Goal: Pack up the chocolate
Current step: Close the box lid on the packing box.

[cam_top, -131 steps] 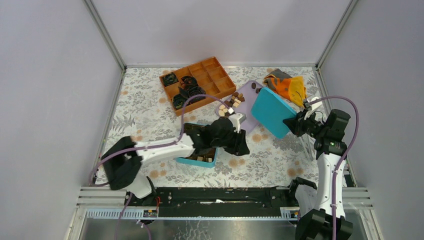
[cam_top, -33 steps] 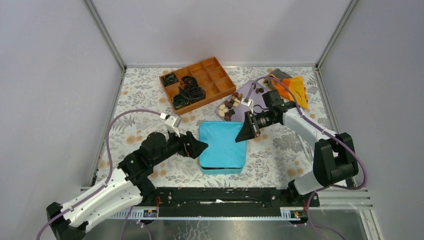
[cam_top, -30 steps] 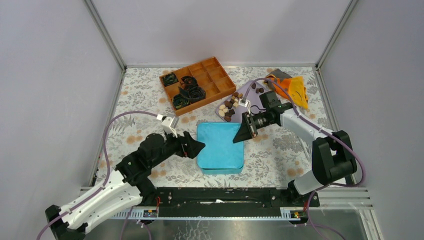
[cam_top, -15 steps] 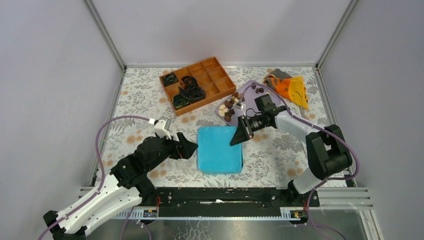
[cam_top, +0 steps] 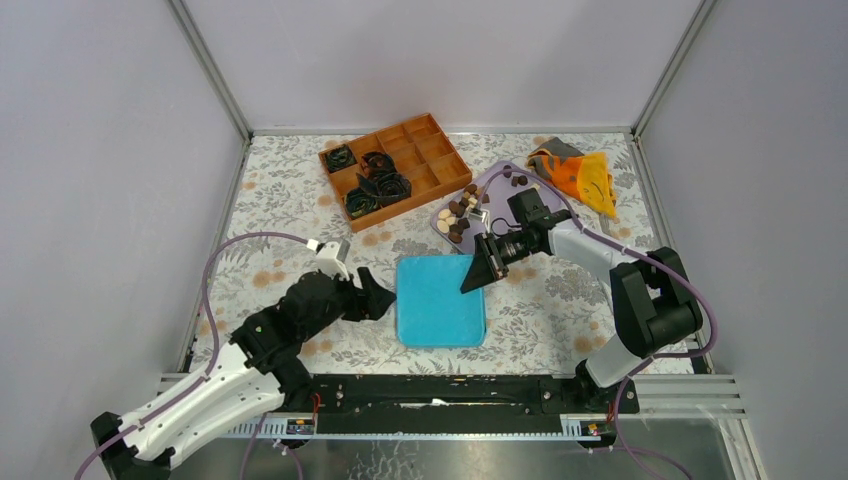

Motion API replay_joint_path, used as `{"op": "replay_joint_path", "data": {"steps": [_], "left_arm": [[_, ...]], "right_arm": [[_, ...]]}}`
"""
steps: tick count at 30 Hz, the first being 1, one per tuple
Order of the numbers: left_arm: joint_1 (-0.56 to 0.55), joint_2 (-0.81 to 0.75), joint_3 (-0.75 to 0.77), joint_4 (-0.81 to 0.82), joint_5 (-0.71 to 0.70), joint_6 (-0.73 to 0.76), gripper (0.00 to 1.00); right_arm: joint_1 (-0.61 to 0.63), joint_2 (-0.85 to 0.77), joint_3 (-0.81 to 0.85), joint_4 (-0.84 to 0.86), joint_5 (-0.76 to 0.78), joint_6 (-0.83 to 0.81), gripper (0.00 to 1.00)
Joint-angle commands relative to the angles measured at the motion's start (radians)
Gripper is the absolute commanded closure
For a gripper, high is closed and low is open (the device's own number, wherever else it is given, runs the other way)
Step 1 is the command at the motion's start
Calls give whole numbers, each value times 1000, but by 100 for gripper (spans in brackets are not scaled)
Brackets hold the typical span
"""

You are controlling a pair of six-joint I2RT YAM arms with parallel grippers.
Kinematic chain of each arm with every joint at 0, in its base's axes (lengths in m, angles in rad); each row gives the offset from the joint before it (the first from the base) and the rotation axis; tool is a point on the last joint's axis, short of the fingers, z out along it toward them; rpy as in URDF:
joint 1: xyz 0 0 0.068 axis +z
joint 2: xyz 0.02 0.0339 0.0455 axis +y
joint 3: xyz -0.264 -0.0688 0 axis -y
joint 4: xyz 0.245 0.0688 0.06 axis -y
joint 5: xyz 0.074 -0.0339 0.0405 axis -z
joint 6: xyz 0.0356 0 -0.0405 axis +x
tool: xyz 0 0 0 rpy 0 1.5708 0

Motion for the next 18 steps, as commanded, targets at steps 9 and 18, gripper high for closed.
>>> {"op": "replay_joint_path", "data": {"steps": [9,18], "left_arm": [[5,75,-47,113,81,-22,28],[6,158,-80,205,140,-23,31]], "right_arm": [[-59,44,6,58,-57,83,100],[-75,55,2,43,2,72,94]]}}
